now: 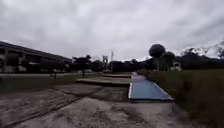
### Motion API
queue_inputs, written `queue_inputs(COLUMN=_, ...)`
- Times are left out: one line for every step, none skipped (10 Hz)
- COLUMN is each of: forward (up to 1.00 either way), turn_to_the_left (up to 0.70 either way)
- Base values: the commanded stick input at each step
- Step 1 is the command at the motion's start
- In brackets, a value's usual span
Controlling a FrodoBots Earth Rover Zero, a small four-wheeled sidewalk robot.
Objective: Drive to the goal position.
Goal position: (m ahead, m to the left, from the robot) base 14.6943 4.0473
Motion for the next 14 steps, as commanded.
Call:
queue_inputs(forward=0.5, turn_to_the_left=-0.39)
queue_inputs(forward=0.5, turn_to_the_left=-0.17)
queue_inputs(forward=0.5, turn_to_the_left=0.0)
queue_inputs(forward=0.5, turn_to_the_left=0.0)
queue_inputs(forward=0.5, turn_to_the_left=0.0)
queue_inputs(forward=0.5, turn_to_the_left=0.0)
queue_inputs(forward=0.5, turn_to_the_left=0.0)
queue_inputs(forward=0.5, turn_to_the_left=0.0)
queue_inputs(forward=0.5, turn_to_the_left=0.0)
queue_inputs(forward=0.5, turn_to_the_left=0.0)
queue_inputs(forward=0.5, turn_to_the_left=0.0)
queue_inputs(forward=0.5, turn_to_the_left=0.0)
queue_inputs(forward=0.5, turn_to_the_left=0.0)
queue_inputs(forward=0.5, turn_to_the_left=0.0)
